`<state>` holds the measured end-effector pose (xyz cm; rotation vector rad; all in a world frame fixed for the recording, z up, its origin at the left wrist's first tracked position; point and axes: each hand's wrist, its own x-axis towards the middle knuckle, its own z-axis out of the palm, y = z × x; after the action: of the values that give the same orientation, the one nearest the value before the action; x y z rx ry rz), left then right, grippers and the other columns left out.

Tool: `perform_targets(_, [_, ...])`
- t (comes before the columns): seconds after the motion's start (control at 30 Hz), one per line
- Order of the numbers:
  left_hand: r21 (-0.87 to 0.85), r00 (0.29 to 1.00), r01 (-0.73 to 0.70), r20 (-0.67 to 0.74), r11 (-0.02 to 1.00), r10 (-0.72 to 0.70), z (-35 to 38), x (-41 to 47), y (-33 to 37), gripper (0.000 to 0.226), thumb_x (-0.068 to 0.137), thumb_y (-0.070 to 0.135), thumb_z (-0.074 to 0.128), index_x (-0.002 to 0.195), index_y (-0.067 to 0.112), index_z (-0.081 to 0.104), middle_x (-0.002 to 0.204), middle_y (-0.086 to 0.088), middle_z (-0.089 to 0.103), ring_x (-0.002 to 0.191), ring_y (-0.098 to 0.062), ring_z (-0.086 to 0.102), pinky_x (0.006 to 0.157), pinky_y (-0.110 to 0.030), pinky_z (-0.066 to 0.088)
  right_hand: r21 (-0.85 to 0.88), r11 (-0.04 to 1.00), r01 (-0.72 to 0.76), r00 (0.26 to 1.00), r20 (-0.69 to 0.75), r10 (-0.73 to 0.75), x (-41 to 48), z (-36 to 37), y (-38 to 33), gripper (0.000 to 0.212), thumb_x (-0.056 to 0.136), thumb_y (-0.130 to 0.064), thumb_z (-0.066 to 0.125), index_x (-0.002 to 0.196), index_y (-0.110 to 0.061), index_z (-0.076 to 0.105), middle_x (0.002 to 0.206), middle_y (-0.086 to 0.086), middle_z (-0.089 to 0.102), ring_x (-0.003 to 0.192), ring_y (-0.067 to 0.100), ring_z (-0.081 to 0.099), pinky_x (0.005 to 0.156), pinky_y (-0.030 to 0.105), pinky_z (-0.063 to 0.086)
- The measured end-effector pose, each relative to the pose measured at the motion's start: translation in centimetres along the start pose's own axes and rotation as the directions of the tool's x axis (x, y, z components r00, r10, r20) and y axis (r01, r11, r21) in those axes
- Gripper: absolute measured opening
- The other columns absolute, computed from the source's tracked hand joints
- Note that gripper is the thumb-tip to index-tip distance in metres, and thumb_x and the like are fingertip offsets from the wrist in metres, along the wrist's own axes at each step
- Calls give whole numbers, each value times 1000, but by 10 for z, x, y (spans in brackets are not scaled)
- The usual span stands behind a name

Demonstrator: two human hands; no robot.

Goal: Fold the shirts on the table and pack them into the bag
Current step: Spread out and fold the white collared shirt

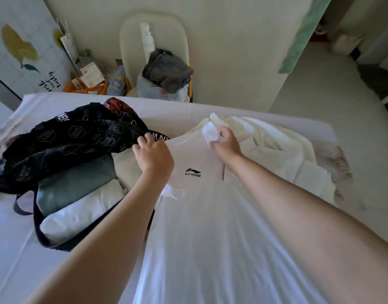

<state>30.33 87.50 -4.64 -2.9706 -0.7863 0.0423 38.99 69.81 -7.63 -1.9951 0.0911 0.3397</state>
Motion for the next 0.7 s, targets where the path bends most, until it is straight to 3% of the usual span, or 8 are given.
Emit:
perform_targets(0.1, [-55,985,-169,23,984,171,3,-6,28,46,81,12,53,126,22,55,137,-9,41,122,-32,35,103,-40,28,-203,966,159,984,115,-138,-19,-15,19,61,90,0,46,147,-21,39,150,-5,38,130,12,46,104,20,35])
perform_targets(0.2, [-249,835,-534,-3,808,551,12,-24,80,56,86,7,48,139,25,49,147,0,41,132,-24,35,106,-35,27,-468,851,240,964,16,-264,-28,-58,52,50,87,1,46,131,-19,59,140,0,52,127,20,52,103,26,38])
perform_targets(0.3, [-324,642,-693,127,644,756,26,-39,130,55,98,22,44,152,30,31,159,4,26,146,-19,22,115,-36,23,-709,698,98,935,-174,-308,-30,-113,89,47,85,-4,52,129,-17,61,143,8,52,128,32,49,101,42,39])
perform_targets(0.37, [-249,581,-720,296,648,758,43,-43,150,63,102,38,41,157,33,11,164,1,9,150,-22,9,117,-42,19,-733,676,-68,944,-266,-194,-36,-145,113,50,94,-15,51,143,-13,46,154,14,39,137,35,39,105,47,34])
perform_targets(0.43, [-135,626,-668,430,732,650,61,-38,160,64,101,49,36,156,35,6,164,-3,6,149,-30,7,116,-50,20,-678,709,-194,948,-316,-42,-42,-171,136,54,100,-23,43,151,-12,31,157,15,33,139,36,36,107,50,32])
perform_targets(0.5, [1,699,-620,455,785,552,70,-33,170,58,99,51,33,152,29,22,158,-8,20,144,-35,19,113,-52,20,-616,735,-283,923,-384,33,-45,-191,156,55,100,-27,42,152,-11,29,152,16,39,134,38,42,105,50,36])
perform_targets(0.6, [97,775,-601,315,793,549,65,-37,200,42,97,38,42,135,20,46,138,-11,44,130,-32,37,108,-44,23,-485,713,-506,821,-525,225,-43,-212,170,65,92,-51,52,144,-13,41,136,17,53,121,38,52,99,45,41])
perform_targets(0.7, [0,749,-659,89,752,656,55,-48,238,31,97,30,43,123,16,52,127,-11,50,120,-31,43,100,-40,29,-395,755,-523,797,-540,270,-39,-219,169,44,76,-56,61,102,-22,69,99,5,70,95,30,65,82,36,53])
